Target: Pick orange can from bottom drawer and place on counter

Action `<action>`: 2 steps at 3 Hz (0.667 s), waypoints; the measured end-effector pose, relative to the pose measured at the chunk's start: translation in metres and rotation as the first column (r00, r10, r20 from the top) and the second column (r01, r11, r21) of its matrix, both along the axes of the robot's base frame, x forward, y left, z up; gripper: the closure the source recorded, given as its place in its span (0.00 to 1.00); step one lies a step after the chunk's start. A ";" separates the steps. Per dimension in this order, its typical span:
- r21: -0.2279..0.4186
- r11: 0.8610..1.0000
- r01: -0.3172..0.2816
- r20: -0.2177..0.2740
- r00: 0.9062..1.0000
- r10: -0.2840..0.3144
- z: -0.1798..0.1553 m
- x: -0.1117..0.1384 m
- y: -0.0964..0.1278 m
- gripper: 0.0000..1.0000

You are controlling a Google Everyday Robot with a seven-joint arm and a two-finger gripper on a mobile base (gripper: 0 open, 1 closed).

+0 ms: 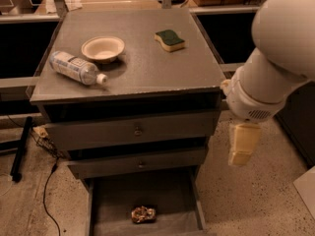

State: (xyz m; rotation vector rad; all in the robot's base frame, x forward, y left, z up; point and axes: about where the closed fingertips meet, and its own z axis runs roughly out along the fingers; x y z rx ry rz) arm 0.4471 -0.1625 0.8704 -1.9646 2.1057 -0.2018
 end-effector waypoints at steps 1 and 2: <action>0.005 1.000 -0.006 -0.051 0.999 0.007 -0.039 0.003 0.026 0.00; 0.013 0.999 -0.033 -0.107 0.994 0.035 -0.098 0.010 0.057 0.00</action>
Offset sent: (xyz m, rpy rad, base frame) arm 0.0138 0.0698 -0.1204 0.0144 0.1283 0.0432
